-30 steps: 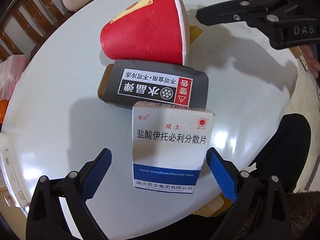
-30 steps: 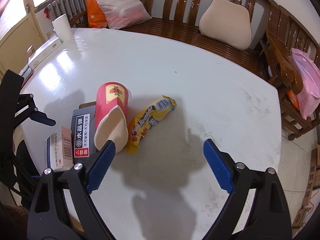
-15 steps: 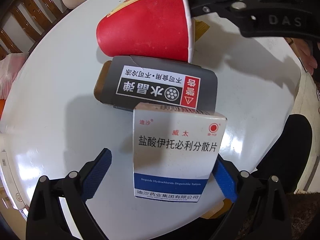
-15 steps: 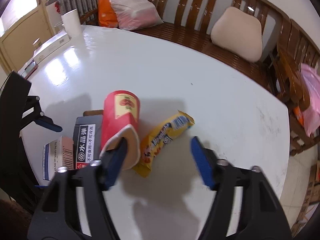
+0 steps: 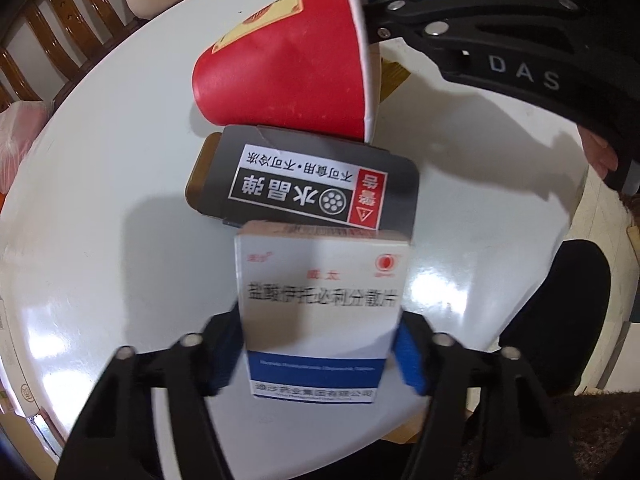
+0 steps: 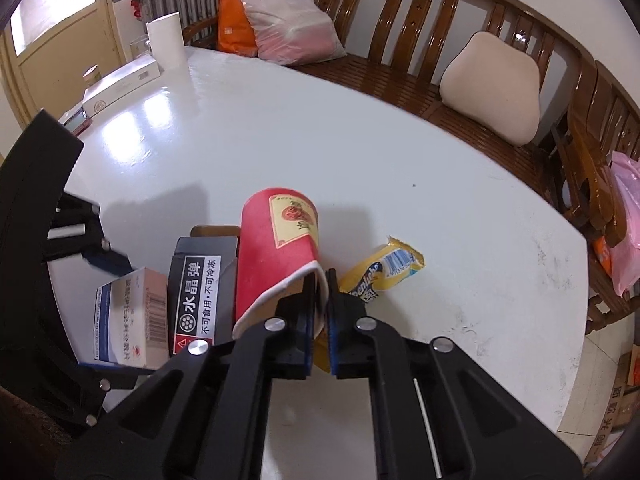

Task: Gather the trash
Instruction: 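Grasp the white medicine box with left tool while right tool grasps the red cup, then carry the white box and red cup with both tools over the trash bag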

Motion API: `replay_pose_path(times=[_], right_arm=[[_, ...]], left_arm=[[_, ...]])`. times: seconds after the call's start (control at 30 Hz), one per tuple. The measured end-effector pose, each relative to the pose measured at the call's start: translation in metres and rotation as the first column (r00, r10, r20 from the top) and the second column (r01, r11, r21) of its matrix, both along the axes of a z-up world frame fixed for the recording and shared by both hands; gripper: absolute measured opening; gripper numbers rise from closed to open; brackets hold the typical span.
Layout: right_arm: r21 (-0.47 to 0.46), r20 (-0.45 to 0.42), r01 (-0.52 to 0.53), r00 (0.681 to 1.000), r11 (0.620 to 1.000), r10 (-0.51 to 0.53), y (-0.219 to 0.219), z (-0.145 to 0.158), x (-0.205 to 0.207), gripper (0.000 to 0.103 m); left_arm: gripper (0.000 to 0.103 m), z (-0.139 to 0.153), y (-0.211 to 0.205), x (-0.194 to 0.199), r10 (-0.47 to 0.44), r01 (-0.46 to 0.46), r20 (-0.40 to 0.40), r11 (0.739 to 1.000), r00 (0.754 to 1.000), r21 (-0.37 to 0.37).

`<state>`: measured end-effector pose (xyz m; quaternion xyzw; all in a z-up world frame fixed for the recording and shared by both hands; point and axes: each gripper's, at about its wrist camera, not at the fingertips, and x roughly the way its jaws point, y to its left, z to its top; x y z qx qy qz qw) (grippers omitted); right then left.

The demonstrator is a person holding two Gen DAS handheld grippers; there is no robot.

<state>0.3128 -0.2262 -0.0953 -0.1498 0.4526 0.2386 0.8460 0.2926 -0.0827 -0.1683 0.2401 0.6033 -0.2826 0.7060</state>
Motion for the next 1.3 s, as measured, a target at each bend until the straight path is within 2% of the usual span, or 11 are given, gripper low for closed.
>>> replay_pose_path(times=[0.37, 0.4, 0.77, 0.97, 1.3], right_arm=[[-0.024, 0.036, 0.049, 0.998, 0.998, -0.048, 0.002, 0.013, -0.011, 0.004], [-0.024, 0.040, 0.055, 0.998, 0.998, -0.054, 0.001, 0.016, -0.012, 0.004], [-0.070, 0.095, 0.092, 0.992, 0.993, -0.085, 0.003, 0.040, -0.035, 0.004], [-0.064, 0.129, 0.113, 0.986, 0.992, -0.104, 0.001, 0.060, -0.049, 0.004], [-0.062, 0.193, 0.170, 0.969, 0.983, -0.156, -0.010, 0.096, -0.078, 0.004]], left_arm=[[0.060, 0.004, 0.007, -0.004, 0.045, -0.045, 0.039, 0.999, 0.998, -0.002], [0.060, 0.010, 0.009, -0.020, 0.047, -0.047, 0.045, 0.999, 0.998, -0.002], [0.060, 0.036, 0.015, -0.033, 0.089, -0.087, 0.078, 0.996, 0.993, -0.023], [0.060, 0.047, 0.024, -0.033, 0.124, -0.122, 0.088, 0.992, 0.988, -0.037], [0.060, 0.078, 0.033, -0.060, 0.142, -0.135, 0.143, 0.989, 0.980, -0.056]])
